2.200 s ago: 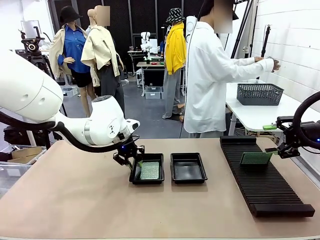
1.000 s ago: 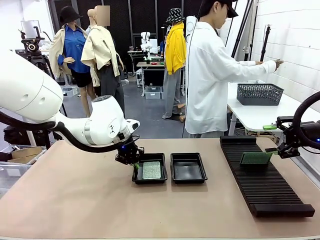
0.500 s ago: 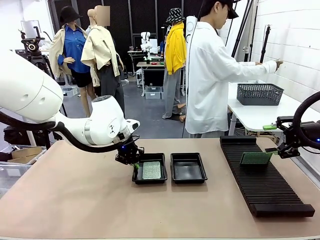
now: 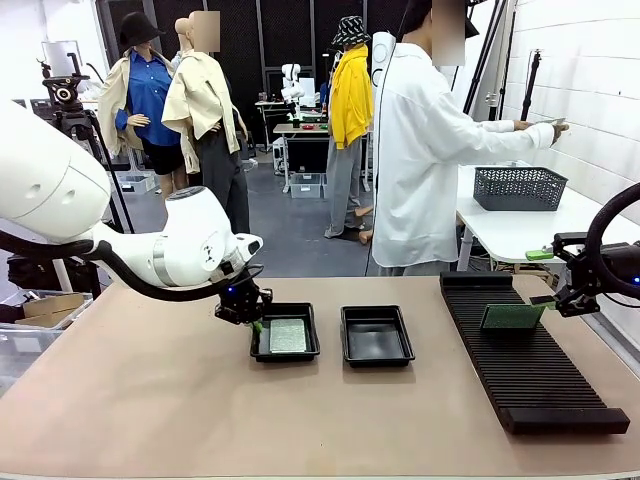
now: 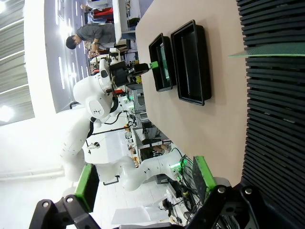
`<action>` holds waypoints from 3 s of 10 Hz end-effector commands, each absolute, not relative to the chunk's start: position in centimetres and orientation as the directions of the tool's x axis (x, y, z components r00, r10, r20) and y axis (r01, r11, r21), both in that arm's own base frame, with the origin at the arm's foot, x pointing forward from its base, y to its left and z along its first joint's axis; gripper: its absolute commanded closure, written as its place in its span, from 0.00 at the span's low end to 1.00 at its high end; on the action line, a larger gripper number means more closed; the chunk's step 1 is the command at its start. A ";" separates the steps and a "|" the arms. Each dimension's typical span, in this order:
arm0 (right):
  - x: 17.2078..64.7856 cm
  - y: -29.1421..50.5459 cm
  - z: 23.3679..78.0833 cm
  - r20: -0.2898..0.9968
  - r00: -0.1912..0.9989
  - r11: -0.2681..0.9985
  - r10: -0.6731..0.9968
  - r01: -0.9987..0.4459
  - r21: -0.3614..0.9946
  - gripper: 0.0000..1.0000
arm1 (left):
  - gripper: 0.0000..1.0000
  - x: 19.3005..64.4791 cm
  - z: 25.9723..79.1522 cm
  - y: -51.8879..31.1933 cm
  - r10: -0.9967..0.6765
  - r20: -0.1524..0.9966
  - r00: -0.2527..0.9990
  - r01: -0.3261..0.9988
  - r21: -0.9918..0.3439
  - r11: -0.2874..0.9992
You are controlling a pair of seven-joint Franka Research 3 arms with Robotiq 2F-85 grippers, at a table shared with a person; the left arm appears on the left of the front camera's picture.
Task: Inspect and transfer BCBs to ESD trays.
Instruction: Pick up the ESD tray and place it on the left side of the table.
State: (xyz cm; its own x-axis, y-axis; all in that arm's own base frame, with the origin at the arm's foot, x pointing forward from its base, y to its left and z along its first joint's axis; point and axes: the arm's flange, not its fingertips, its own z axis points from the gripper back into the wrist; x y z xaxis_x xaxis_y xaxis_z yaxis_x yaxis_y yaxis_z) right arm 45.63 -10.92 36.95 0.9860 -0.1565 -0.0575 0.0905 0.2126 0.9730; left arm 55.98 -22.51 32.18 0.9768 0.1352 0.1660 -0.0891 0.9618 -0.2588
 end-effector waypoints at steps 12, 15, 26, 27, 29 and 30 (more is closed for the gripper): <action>45.6 -10.9 37.1 -0.070 0.986 0.216 -0.154 0.103 0.971 0.00 | 1.00 55.4 33.7 -4.7 0.157 0.139 0.978 -0.107 -0.311 0.944; 45.6 -10.9 37.1 -0.070 0.986 0.216 -0.154 0.103 0.971 0.00 | 1.00 56.1 34.1 -1.2 0.113 0.172 0.979 -0.073 -0.227 0.971; 45.6 -10.9 37.1 -0.070 0.986 0.216 -0.154 0.103 0.971 0.00 | 1.00 53.6 34.1 7.8 -0.015 0.172 0.985 0.049 -0.196 0.979; 45.6 -10.9 37.1 -0.070 0.986 0.216 -0.154 0.103 0.971 0.00 | 1.00 53.3 34.1 8.6 -0.010 0.168 0.986 0.044 -0.197 0.979; 45.6 -10.9 37.1 -0.070 0.986 0.216 -0.154 0.103 0.971 0.00 | 1.00 53.3 33.8 10.3 0.026 0.157 0.987 0.010 -0.222 0.975; 45.6 -10.9 37.1 -0.070 0.986 0.216 -0.154 0.103 0.971 0.00 | 1.00 53.4 33.4 11.0 0.035 0.148 0.988 0.000 -0.234 0.972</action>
State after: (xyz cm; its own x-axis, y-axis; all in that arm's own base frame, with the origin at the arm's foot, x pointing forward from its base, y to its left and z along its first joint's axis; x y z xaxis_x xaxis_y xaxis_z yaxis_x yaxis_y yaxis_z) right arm 45.63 -10.92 36.94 0.9860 -0.1565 -0.0577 0.0907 0.2125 0.9729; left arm 53.38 10.13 33.53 0.9884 0.0417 0.1463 -0.0129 0.9812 -0.1927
